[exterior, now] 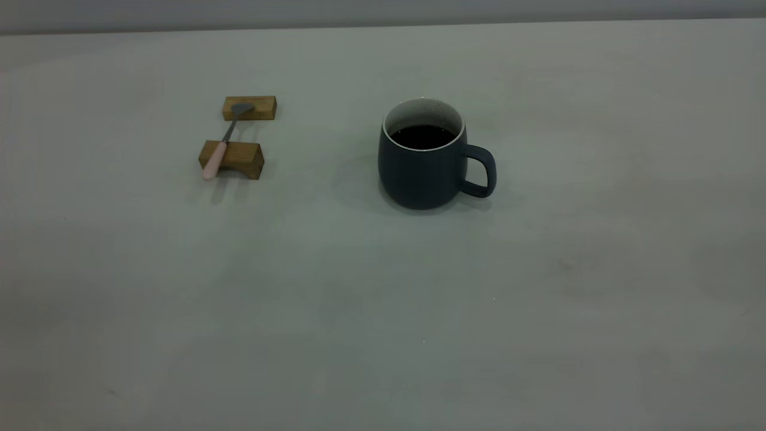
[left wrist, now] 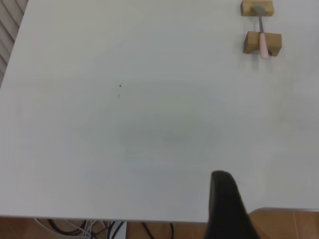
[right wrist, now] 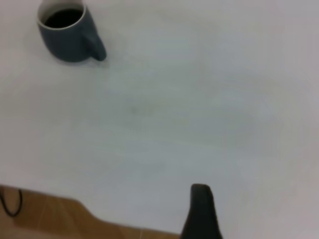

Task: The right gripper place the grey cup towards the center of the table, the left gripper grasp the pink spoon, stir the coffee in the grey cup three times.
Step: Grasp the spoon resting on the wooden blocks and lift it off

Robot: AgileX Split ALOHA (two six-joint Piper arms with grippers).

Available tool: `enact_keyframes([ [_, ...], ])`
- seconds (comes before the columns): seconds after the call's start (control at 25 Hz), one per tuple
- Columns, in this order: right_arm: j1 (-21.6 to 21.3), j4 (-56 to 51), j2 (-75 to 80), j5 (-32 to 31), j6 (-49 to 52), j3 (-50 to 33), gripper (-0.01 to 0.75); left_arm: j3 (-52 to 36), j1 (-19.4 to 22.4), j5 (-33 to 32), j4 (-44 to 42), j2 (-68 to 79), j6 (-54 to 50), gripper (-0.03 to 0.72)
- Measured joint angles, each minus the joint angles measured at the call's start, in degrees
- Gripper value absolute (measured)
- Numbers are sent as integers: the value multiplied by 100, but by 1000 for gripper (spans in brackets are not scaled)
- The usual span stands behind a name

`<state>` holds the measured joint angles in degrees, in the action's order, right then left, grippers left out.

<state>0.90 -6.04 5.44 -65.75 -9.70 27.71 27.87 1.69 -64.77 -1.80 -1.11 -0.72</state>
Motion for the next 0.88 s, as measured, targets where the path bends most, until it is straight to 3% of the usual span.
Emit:
enact_keyframes([
  [0.48, -23, 134, -434, 62, 276, -79, 615, 0, 0, 0, 0, 0, 0, 513],
  [0.88, -23, 138, -434, 66, 276, -79, 476, 0, 0, 0, 0, 0, 0, 513],
])
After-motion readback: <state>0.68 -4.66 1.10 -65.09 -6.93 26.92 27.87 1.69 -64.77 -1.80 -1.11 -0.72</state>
